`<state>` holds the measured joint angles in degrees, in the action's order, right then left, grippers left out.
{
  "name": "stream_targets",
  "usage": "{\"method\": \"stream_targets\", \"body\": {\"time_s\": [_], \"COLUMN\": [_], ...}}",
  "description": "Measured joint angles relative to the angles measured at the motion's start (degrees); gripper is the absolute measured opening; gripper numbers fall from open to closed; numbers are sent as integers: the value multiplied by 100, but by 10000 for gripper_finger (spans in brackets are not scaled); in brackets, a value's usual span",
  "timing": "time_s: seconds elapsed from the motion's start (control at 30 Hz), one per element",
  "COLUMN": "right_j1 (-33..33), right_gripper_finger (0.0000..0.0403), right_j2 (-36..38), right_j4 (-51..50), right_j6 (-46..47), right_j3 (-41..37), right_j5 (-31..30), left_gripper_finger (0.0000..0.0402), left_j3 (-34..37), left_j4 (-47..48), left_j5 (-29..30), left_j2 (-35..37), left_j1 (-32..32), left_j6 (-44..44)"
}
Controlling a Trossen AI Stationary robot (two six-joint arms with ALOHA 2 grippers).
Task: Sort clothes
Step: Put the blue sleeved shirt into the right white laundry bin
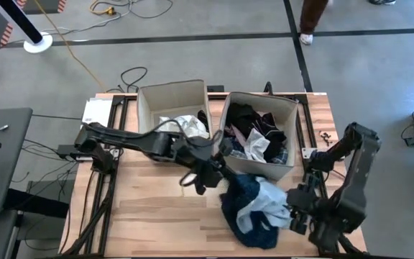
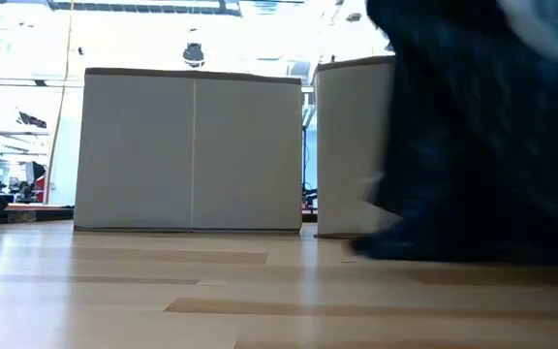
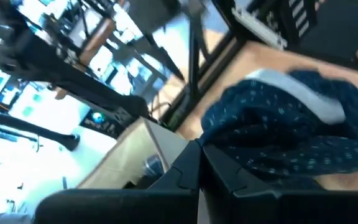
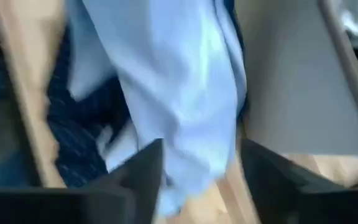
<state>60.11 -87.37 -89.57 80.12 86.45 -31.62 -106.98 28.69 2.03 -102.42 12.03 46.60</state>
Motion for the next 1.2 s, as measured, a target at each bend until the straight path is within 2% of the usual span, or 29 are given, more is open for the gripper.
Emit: {"method": "stream_targets", "body": {"time_s": [0.13, 0.23, 0.37, 0.53, 0.7, 0.77, 0.87, 0.93, 1.0, 1.07, 1.13, 1.17, 1.2], "right_j1": [-250, -501, -764, -1242, -1696, -1879, -2143, -2292, -2365, -2365, -2380, -2380, -2365], "right_gripper_finger": [321, 355, 355, 332, 328, 328, 324, 306, 262, 181, 75, 39, 24], "right_j2": [-406, -647, -763, -763, -763, -761, -763, -771, -851, -870, -837, -797, -752], "right_j4": [-28, 249, 1694, 3896, 4628, 5337, 6764, 7813, 8626, 9128, 9577, 9703, 9859], "right_j6": [262, 402, -265, -1515, -1706, -2161, -3422, -4226, -5000, -5692, -6241, -6533, -6765], "right_j3": [-345, -660, -1100, -1834, -2332, -2505, -2747, -2906, -2970, -2977, -2970, -2968, -2971], "right_j5": [-31, -380, -1200, -1742, -2387, -2535, -2358, -2267, -2327, -2418, -2420, -2423, -2471], "left_gripper_finger": [0, 0, 0, 0, 0, 0, 0, 0, 0, 0, 0, 0, 0], "left_j3": [0, 0, 0, 0, -203, -274, -437, -582, -701, -790, -902, -958, -1011], "left_j4": [-15, -12, -13, 6, 179, 188, 276, 385, 422, 506, 680, 770, 813], "left_j5": [-139, -154, -154, -180, -455, -484, -490, -493, -483, -453, -343, -294, -219], "left_j2": [185, 199, 222, 243, 261, 264, 258, 257, 264, 266, 262, 261, 261], "left_j1": [0, 9, 24, 24, 59, 93, 128, 131, 129, 129, 129, 129, 129], "left_j6": [-84, -81, -99, -97, -255, -268, -231, -216, -186, -183, -122, -71, -13]}}
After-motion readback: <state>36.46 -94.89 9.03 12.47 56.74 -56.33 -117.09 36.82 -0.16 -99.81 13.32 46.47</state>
